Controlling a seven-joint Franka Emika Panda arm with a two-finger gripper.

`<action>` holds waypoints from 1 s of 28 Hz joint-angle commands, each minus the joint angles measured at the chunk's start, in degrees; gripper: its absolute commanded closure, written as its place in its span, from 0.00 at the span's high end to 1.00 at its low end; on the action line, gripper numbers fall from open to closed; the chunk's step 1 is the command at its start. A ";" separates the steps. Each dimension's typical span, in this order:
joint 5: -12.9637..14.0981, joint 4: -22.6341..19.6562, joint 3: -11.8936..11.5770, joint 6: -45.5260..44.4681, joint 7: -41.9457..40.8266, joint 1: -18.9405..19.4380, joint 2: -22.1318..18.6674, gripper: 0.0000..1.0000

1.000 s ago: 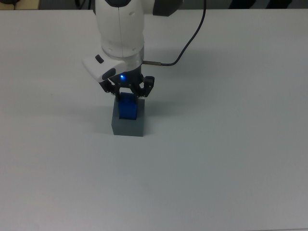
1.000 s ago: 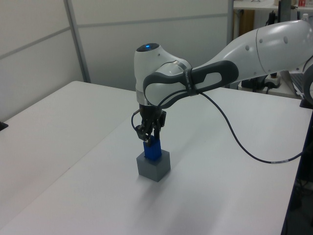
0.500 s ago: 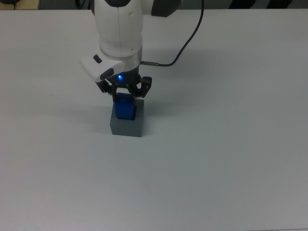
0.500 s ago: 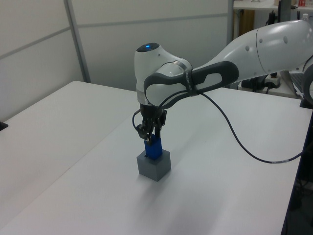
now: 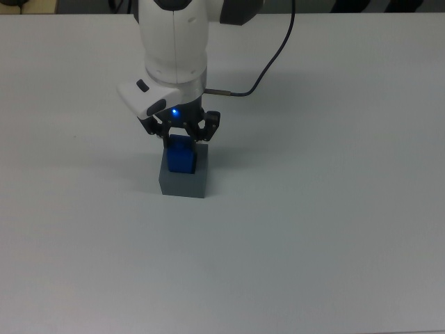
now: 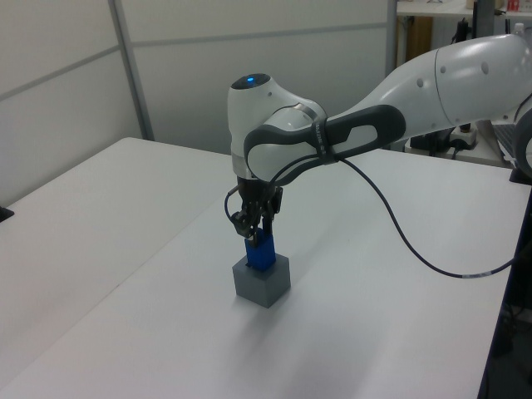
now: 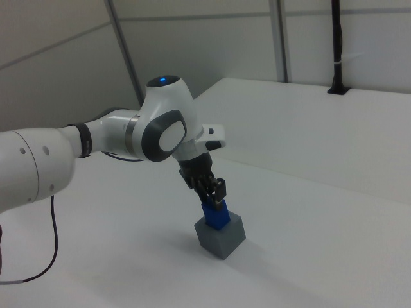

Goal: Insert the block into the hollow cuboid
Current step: 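Lower the blue block into the opening of the grey cube, then open the gripper to release the blue block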

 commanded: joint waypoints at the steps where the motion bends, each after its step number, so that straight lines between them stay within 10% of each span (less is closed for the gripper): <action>1: -0.53 -0.61 0.02 1.35 -0.38 0.65 0.62 0.23; 9: -0.53 -0.61 0.02 1.35 -0.38 0.65 0.79 0.30; 13: -0.53 -0.53 0.02 1.35 0.23 0.65 0.79 1.00; 28: -0.44 -0.70 0.02 -5.41 0.32 0.21 -6.23 1.00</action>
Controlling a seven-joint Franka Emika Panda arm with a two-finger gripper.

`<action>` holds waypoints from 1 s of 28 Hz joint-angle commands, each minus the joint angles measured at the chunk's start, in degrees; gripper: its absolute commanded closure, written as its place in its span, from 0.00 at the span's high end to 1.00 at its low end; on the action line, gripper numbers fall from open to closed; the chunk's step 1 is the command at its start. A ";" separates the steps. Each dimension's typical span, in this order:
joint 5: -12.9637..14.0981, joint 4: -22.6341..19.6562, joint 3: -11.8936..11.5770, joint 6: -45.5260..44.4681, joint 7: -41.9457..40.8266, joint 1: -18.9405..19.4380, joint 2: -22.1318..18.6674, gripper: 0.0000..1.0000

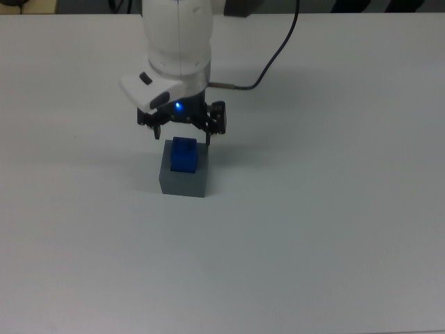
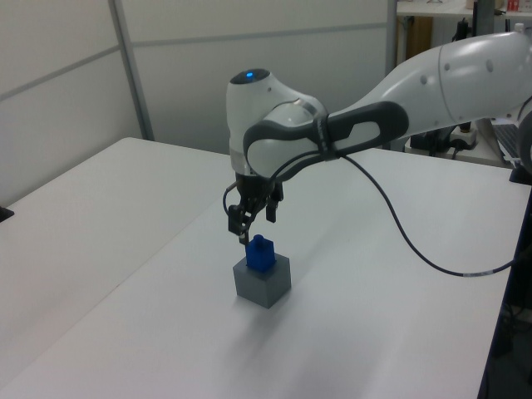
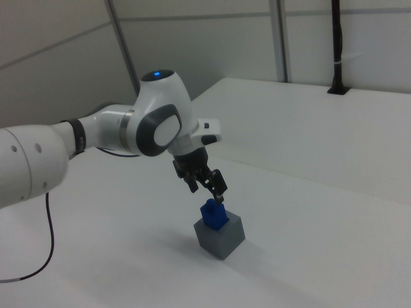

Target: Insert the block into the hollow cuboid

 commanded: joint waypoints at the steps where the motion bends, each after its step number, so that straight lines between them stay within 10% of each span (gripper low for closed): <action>1: -0.44 -1.23 -0.05 -5.09 0.31 -0.16 -5.50 1.00; 28: 1.41 -2.64 -0.41 -19.52 -3.65 0.01 -19.13 1.00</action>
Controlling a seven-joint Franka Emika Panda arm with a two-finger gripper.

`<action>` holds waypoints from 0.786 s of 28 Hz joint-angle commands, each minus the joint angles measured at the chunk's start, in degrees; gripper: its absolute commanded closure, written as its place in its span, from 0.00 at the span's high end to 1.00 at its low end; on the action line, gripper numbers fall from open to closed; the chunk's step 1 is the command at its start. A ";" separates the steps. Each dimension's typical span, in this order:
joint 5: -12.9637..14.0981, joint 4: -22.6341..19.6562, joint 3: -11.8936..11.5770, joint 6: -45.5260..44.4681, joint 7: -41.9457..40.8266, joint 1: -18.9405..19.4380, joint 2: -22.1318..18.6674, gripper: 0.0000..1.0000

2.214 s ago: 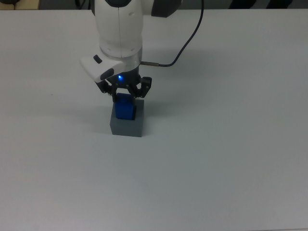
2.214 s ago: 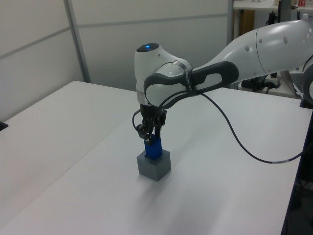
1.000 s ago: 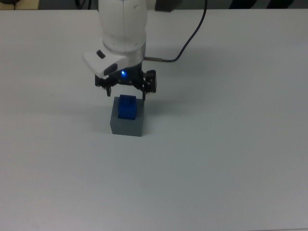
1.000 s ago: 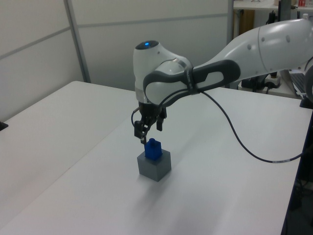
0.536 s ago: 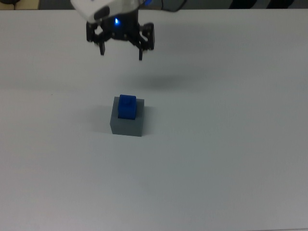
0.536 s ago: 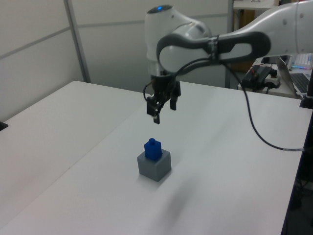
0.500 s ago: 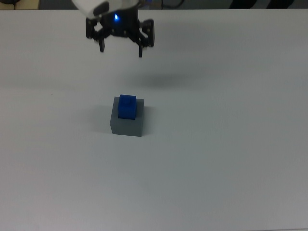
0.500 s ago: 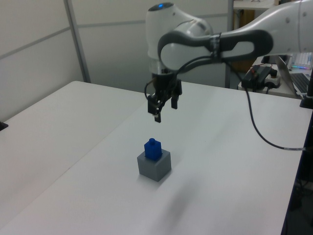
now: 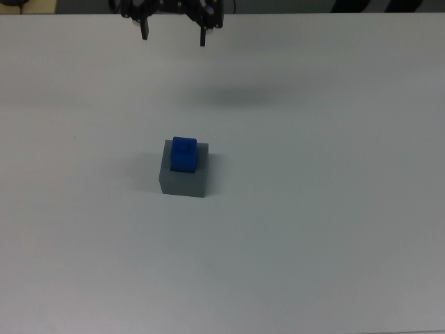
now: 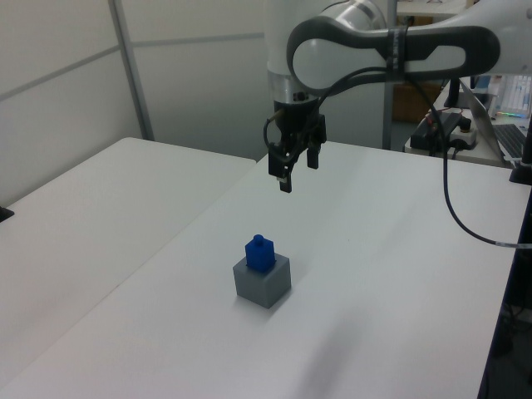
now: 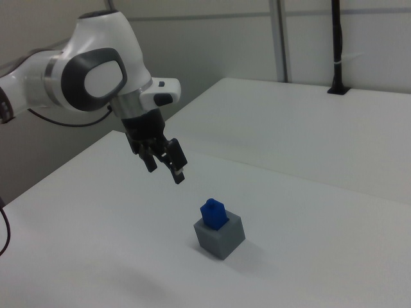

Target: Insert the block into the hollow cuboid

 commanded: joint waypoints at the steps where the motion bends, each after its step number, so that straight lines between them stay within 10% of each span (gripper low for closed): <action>1: 1.12 -1.87 -0.44 -0.48 -1.54 0.18 -2.08 1.00; 22: 1.21 -1.87 -0.62 -0.04 -1.45 0.01 -1.02 1.00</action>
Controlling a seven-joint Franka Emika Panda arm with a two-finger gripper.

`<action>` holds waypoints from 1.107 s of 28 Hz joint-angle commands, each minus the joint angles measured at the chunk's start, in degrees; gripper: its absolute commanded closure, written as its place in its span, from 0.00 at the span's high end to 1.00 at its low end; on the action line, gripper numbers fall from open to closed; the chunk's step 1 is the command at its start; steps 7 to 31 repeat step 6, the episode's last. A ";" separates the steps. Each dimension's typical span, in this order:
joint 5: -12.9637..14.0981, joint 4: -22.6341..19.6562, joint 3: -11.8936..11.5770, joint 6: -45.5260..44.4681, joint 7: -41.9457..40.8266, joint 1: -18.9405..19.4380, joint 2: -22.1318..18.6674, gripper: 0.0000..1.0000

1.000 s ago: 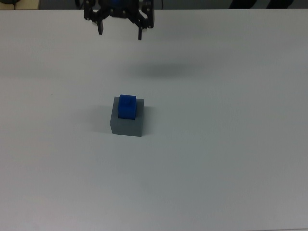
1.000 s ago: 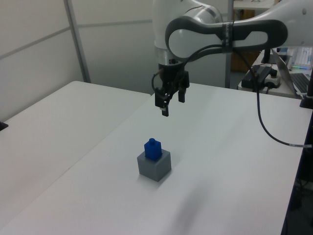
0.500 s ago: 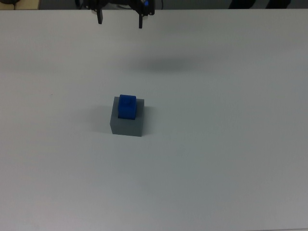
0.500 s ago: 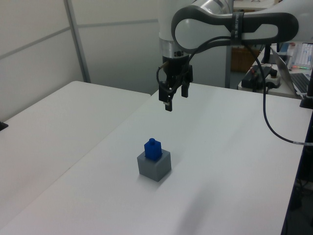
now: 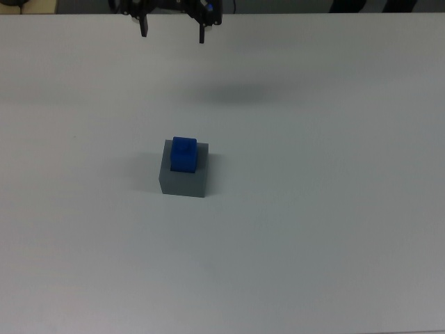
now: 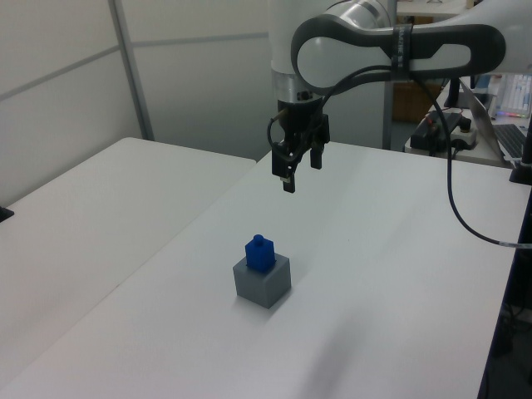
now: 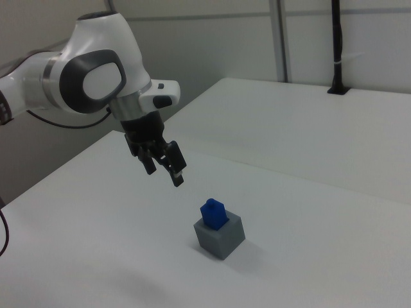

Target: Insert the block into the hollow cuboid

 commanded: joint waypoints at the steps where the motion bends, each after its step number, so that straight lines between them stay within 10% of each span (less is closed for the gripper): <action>1: 1.10 -0.72 -0.50 -0.03 -1.44 0.10 -0.34 1.00; 31: 1.10 -0.55 -0.50 0.06 -1.35 0.02 0.01 1.00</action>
